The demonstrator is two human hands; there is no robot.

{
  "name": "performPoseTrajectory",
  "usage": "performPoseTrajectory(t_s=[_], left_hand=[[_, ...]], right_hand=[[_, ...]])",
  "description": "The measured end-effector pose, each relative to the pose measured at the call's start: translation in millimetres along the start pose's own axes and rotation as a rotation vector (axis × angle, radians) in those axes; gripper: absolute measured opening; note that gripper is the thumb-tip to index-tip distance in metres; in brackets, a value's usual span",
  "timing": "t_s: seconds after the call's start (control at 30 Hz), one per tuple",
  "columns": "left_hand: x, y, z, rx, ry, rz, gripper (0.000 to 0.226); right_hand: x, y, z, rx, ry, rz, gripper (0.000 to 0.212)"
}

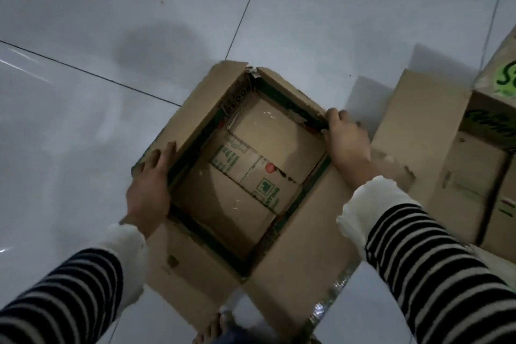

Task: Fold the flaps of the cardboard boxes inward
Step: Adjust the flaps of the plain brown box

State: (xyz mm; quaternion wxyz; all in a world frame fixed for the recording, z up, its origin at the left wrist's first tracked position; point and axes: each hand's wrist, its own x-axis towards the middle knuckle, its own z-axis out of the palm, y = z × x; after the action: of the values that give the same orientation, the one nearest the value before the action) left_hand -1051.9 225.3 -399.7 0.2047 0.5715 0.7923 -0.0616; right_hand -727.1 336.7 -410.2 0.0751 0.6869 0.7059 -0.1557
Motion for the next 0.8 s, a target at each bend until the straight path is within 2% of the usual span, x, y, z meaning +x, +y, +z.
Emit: performPoseTrajectory(t_s=[0.13, 0.33, 0.4, 0.5, 0.57, 0.7, 0.8], left_hand=[[50, 7, -23, 0.113, 0.057, 0.109, 0.071], [122, 41, -58, 0.190, 0.087, 0.310, 0.070], [129, 52, -64, 0.168, 0.101, 0.303, 0.066], [108, 55, -63, -0.009, 0.216, 0.189, 0.061], [78, 48, -57, -0.075, 0.239, 0.037, 0.066], [21, 13, -36, -0.140, 0.081, -0.381, 0.085], [6, -14, -24, -0.226, 0.017, -0.413, 0.076]], right_hand=[[-17, -11, 16, 0.178, 0.006, 0.084, 0.024], [-41, -25, 29, 0.494, 0.073, 0.363, 0.040], [-45, -31, 28, 0.532, 0.074, 0.415, 0.043], [-51, -40, 21, 0.566, 0.054, 0.503, 0.046], [-61, -46, 18, 0.574, 0.045, 0.544, 0.047], [-85, -60, 20, 0.681, 0.026, 0.579, 0.048], [-92, -69, 26, 0.727, 0.053, 0.609, 0.041]])
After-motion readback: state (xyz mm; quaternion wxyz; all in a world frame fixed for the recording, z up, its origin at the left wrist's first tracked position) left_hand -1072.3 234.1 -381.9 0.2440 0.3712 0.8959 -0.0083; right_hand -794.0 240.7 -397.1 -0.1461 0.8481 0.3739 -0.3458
